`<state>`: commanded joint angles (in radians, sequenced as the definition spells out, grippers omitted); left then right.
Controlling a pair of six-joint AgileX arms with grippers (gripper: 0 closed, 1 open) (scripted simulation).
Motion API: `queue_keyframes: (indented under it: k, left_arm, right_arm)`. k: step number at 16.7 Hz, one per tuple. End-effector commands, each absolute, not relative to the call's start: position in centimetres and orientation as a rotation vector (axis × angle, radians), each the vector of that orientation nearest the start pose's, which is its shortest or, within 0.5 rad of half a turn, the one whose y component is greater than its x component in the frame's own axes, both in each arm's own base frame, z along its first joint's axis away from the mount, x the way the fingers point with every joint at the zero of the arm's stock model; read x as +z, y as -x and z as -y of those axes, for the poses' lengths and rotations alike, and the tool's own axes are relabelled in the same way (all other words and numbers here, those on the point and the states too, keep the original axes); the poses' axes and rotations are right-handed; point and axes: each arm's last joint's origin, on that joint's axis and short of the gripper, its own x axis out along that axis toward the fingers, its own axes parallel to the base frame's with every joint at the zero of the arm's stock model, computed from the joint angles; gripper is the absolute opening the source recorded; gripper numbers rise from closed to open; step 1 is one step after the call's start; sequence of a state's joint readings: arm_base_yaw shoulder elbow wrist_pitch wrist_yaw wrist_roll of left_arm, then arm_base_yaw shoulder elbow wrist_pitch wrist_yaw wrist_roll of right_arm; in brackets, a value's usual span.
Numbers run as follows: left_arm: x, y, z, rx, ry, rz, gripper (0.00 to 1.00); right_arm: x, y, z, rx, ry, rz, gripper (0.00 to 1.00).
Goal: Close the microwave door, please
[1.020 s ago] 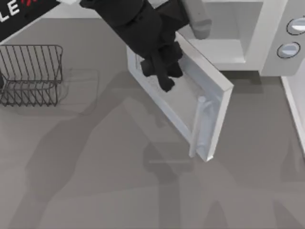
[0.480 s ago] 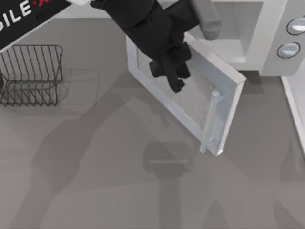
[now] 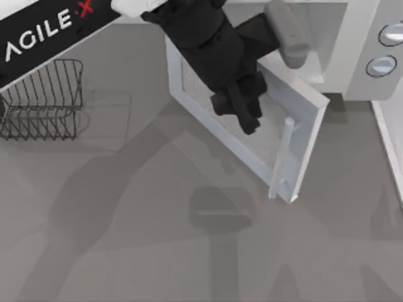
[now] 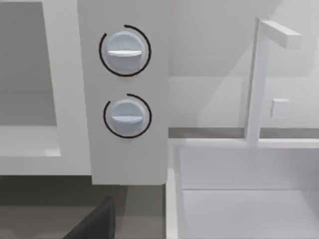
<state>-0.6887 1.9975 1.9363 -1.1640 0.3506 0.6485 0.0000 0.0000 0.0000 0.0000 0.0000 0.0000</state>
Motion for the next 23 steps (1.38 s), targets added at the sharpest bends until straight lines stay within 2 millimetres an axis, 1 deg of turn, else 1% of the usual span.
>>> queue_keyframes:
  k: [3,7,9,12,14,16,19,23]
  left_arm:
    - [30.8,-32.1,27.0,-1.261,-0.716,-0.864,0.00]
    - [30.8,-32.1,27.0,-1.263,-0.717,-0.864,0.00]
    - [30.5,-31.8,27.3,-1.277,-0.718,-0.881,0.00]
    - [29.2,-31.4,28.3,-1.311,-0.720,-0.948,0.00]
    - [28.6,-31.4,28.9,-1.315,-0.719,-0.974,0.00]
    - [29.1,-31.5,29.2,-1.301,-0.719,-0.952,0.00]
    - [30.7,-32.0,29.0,-1.265,-0.717,-0.868,0.00]
    - [30.7,-32.0,29.0,-1.266,-0.717,-0.869,0.00]
  right_arm:
    - [16.0,-10.6,0.1,0.000,0.000,0.000,1.00]
    - [16.0,-10.6,0.1,0.000,0.000,0.000,1.00]
    - [16.0,-10.6,0.1,0.000,0.000,0.000,1.00]
    - [16.0,-10.6,0.1,0.000,0.000,0.000,1.00]
    - [16.0,-10.6,0.1,0.000,0.000,0.000,1.00]
    - [16.0,-10.6,0.1,0.000,0.000,0.000,1.00]
    - [16.0,-10.6,0.1,0.000,0.000,0.000,1.00]
    - [16.0,-10.6,0.1,0.000,0.000,0.000,1.00]
